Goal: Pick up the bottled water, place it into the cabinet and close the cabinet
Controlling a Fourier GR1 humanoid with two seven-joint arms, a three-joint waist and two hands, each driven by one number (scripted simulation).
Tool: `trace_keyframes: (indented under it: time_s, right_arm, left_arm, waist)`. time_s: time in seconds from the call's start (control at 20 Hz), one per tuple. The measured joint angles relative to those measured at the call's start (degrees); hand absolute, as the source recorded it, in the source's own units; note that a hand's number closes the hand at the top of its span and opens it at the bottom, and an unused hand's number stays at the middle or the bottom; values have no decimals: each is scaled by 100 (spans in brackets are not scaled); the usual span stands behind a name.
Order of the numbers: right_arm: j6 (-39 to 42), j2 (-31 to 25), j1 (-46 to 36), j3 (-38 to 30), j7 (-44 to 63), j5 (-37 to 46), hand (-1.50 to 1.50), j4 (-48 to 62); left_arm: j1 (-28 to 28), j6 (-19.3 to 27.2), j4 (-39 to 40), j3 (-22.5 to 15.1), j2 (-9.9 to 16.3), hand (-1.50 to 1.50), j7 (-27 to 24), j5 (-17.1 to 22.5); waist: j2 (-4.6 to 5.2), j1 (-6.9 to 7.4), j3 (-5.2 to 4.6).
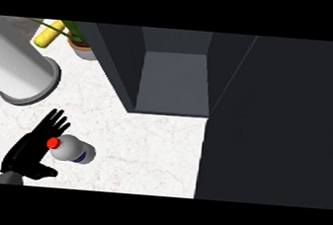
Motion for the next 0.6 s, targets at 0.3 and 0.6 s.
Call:
trace_keyframes:
  time_s: [0.3,0.6]
  right_arm:
    - [22,-41,53,0,9,-53,-150,-107]
    - [102,-65,148,5,-150,-67,-150,-49]
  left_arm:
    - [-472,202,1036,-142,97,-150,-634,-337]
    - [-738,357,1619,-210,112,-150,-1016,-449]
  waist:
    - [6,-21,-3]
    - [-4,-28,20]
